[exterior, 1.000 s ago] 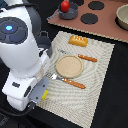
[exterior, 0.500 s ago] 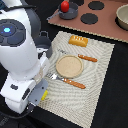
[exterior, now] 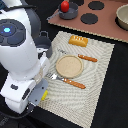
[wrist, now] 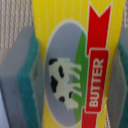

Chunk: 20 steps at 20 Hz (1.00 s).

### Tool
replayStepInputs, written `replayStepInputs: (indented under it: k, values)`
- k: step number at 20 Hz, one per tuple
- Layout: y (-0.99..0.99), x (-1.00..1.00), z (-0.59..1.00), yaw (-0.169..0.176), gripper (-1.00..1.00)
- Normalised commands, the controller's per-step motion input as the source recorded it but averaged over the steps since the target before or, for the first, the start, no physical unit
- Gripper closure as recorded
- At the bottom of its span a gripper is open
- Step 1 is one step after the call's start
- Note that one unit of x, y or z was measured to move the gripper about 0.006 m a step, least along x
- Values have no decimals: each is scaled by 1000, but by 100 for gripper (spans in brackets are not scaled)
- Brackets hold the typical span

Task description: Interact with the objects in diverse but meaningful ways.

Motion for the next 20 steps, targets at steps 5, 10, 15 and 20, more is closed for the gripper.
replayStepInputs:
  k: [5,10,15,20]
  values:
    - [-3,838,647,-35,100]
    - [0,968,678,-38,100]
    - [0,994,638,-27,100]
    - [0,989,466,-24,100]
